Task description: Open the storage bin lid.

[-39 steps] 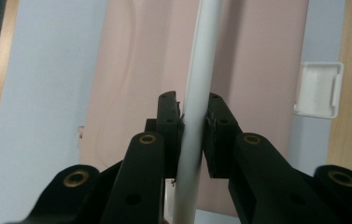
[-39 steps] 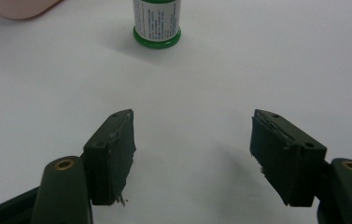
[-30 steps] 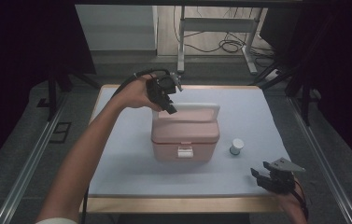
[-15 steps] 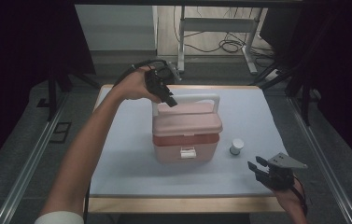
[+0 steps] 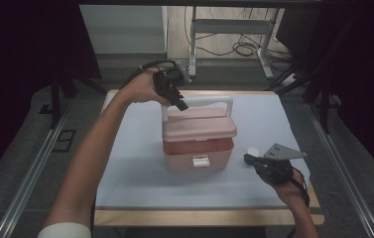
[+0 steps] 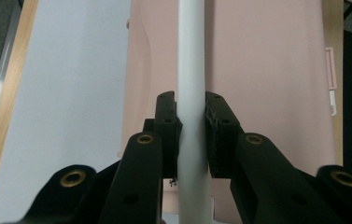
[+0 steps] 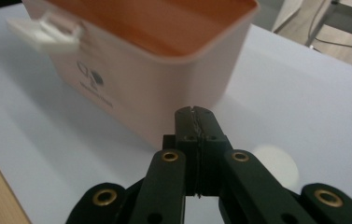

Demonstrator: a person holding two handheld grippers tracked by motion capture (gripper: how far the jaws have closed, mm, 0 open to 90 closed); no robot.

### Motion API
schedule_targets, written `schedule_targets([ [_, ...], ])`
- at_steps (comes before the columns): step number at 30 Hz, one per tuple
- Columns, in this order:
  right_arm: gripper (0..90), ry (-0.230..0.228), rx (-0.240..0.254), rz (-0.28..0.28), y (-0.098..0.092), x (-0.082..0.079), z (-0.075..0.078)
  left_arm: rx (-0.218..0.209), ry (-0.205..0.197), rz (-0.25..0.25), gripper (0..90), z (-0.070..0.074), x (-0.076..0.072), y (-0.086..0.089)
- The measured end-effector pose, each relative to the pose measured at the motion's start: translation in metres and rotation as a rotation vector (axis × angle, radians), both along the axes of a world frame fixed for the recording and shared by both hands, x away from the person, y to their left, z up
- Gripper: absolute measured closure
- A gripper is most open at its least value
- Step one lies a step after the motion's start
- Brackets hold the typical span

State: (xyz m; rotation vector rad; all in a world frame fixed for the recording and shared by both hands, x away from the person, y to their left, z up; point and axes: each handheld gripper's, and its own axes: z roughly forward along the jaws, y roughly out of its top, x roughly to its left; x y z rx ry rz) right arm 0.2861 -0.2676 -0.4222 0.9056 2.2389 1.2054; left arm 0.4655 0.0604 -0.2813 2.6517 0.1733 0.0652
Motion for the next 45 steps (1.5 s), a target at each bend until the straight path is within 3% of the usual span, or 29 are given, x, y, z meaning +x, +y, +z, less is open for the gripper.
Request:
schedule_targets([
  [13,89.9,-0.048,-0.047,0.081,0.062,0.035,0.016,0.013,-0.005,-0.013,77.1,0.001,0.0,0.0],
  [27,89.8,-0.067,-0.066,0.08,0.075,0.045,0.022,0.015,-0.008,-0.014,76.9,0.0,0.0,0.0],
  [45,89.7,-0.085,-0.096,0.088,0.083,0.048,0.032,-0.004,-0.047,0.018,73.6,0.002,0.001,0.002],
])
